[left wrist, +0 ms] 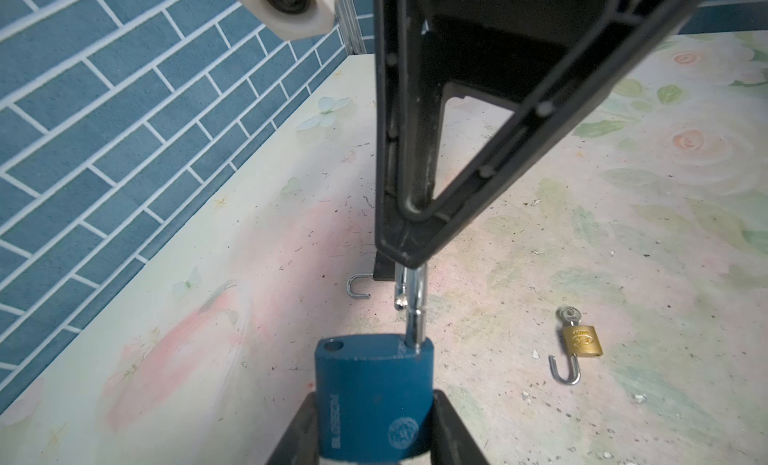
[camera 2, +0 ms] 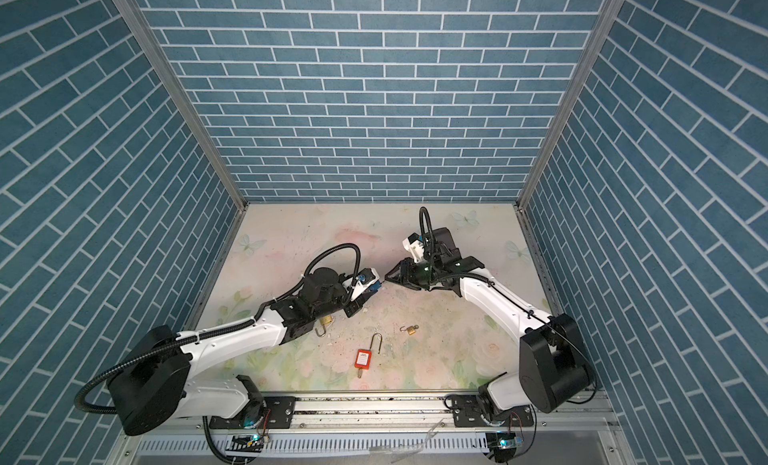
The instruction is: Lock with the key
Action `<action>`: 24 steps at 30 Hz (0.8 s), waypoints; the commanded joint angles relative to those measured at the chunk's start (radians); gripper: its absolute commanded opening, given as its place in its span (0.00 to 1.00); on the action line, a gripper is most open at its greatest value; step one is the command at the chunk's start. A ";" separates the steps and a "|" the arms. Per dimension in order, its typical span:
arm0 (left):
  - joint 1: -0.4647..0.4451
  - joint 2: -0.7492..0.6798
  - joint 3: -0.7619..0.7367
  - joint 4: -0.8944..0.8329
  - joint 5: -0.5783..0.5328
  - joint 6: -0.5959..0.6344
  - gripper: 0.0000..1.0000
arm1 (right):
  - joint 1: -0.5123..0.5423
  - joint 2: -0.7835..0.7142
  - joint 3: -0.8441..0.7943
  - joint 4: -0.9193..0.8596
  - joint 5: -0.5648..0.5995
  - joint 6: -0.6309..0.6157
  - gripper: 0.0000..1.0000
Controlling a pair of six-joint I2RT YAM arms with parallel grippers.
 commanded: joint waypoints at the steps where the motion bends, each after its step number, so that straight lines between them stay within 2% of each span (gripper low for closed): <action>1: -0.010 0.002 -0.003 0.033 0.031 0.025 0.19 | 0.006 0.009 0.033 0.011 0.023 -0.012 0.29; 9: -0.023 0.010 -0.003 0.036 0.050 0.018 0.19 | 0.011 0.008 0.039 0.011 0.032 -0.045 0.12; 15: -0.027 0.016 -0.001 0.041 0.057 0.005 0.19 | 0.026 -0.010 0.046 0.027 0.028 -0.131 0.00; 24: -0.027 0.014 0.005 0.057 0.073 -0.018 0.19 | 0.028 -0.051 -0.029 0.119 -0.062 -0.237 0.00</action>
